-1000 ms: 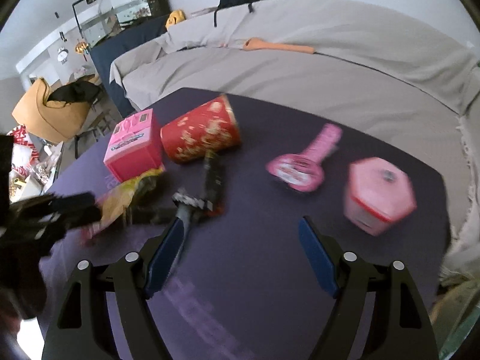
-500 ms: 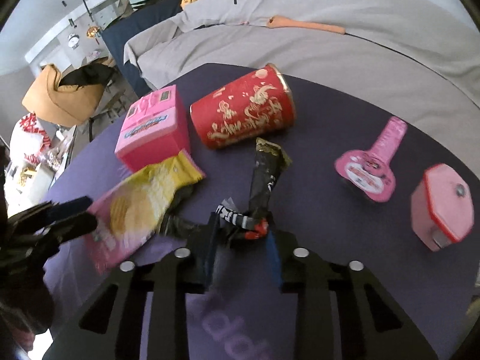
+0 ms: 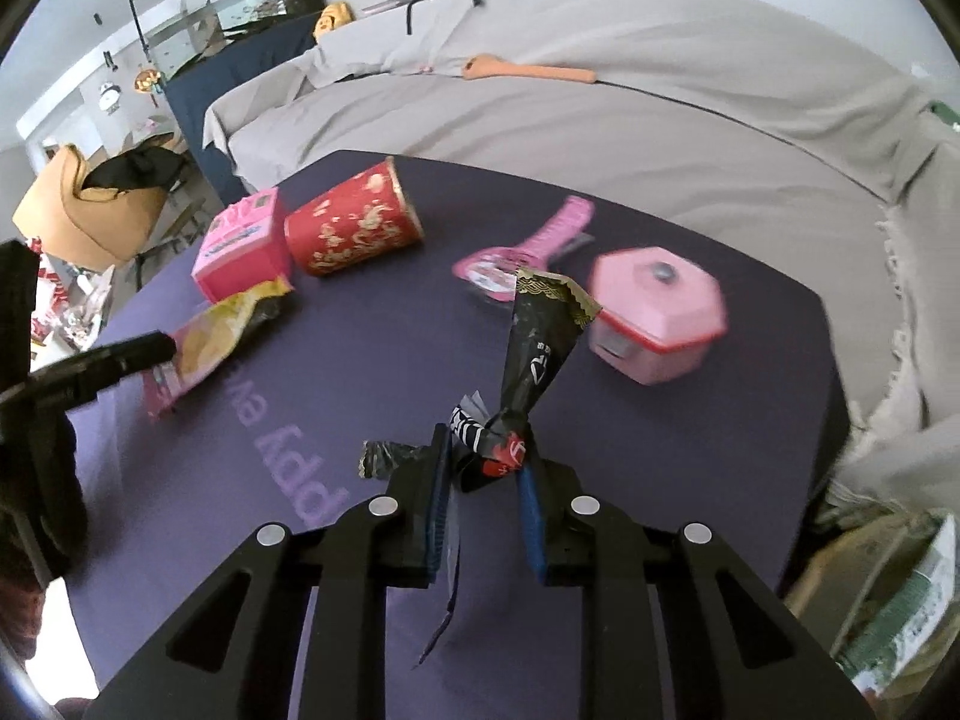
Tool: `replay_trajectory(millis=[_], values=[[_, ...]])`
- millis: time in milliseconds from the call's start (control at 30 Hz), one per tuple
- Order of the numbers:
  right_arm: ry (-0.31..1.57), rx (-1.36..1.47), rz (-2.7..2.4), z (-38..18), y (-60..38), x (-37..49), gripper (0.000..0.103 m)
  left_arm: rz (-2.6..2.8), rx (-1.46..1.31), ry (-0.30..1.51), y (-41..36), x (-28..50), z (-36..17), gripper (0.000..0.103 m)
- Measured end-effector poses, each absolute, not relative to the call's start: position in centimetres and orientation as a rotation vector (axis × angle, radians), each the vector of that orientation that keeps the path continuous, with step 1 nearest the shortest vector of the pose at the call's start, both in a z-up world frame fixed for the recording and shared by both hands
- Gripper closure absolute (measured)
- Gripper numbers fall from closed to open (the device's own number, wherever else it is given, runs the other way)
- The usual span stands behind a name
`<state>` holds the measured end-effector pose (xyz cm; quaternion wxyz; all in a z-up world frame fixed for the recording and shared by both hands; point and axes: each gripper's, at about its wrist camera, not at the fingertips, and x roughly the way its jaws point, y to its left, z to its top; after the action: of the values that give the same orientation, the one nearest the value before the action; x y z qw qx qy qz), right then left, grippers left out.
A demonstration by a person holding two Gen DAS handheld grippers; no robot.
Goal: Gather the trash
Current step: 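Grasp the pink potato chips bag with the left tool while the right tool opens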
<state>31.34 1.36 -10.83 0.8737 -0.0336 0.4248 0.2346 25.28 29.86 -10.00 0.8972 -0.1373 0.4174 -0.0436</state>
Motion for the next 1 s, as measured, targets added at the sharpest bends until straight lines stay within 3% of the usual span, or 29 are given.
replay_trajectory(millis=[200, 267, 300, 400, 1000], values=[[0.880, -0.051, 0.500, -11.1, 0.2, 30.7, 0.082, -0.051, -0.304, 0.909, 29.7, 27.1, -11.1, 0.059], [0.875, -0.049, 0.509, -11.1, 0.0, 30.3, 0.082, -0.041, -0.294, 0.927, 29.3, 27.5, -11.4, 0.071], [0.870, -0.047, 0.512, -11.1, -0.2, 30.1, 0.082, -0.035, -0.291, 0.933, 29.2, 27.6, -11.5, 0.084], [0.855, -0.042, 0.515, -10.8, -0.4, 29.5, 0.082, -0.047, -0.304, 0.920, 28.7, 27.1, -11.1, 0.092], [0.757, -0.028, 0.483, -7.4, -4.0, 25.2, 0.082, -0.165, -0.358, 0.805, 22.3, 21.0, -5.5, 0.093]])
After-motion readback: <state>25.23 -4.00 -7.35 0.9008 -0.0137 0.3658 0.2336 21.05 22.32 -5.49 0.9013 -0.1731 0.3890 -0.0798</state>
